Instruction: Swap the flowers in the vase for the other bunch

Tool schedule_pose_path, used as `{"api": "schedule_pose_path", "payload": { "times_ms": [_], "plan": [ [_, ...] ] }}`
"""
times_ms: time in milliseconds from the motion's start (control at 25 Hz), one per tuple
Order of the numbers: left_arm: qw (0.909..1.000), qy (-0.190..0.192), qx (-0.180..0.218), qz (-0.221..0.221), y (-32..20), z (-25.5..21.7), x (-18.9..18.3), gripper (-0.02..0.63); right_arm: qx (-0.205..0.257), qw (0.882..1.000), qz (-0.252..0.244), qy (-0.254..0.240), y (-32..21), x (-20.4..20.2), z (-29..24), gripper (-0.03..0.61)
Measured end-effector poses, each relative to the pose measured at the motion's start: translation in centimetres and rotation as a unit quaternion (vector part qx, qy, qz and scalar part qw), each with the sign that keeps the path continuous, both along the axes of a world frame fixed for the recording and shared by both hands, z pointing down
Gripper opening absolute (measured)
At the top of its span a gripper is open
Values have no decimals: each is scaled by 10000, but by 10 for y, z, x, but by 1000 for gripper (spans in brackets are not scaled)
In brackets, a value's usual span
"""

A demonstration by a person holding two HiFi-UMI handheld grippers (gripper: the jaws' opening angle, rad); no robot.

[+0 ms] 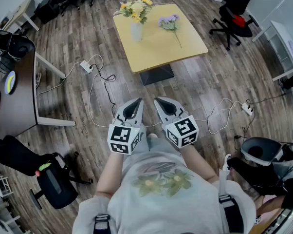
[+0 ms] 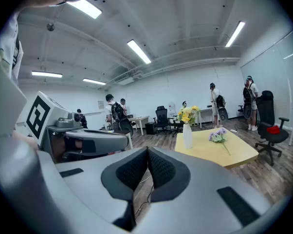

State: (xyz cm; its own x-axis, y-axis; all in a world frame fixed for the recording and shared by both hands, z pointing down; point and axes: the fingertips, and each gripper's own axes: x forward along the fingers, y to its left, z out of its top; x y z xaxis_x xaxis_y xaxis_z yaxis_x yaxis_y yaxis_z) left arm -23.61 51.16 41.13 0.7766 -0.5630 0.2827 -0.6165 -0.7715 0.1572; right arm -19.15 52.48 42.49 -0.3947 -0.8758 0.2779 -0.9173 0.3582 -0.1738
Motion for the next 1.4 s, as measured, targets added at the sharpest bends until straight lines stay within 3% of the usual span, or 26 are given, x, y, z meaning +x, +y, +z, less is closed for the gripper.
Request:
{"api": "schedule_pose_path", "payload": {
  "times_ms": [480,1000,1400],
  "plan": [
    [9997,61,-226,-9,-82,19,30,18,160,9997,-81,173,-79,37,2,41],
    [9994,298,-175,-53,-274,-4,90,18,253,9994,-194,150,-262,98,-25,43],
    [9997,122,-222,-28,-377,8,96,18,152,9998,-159,-30,-376,109,-12,43]
  ]
}}
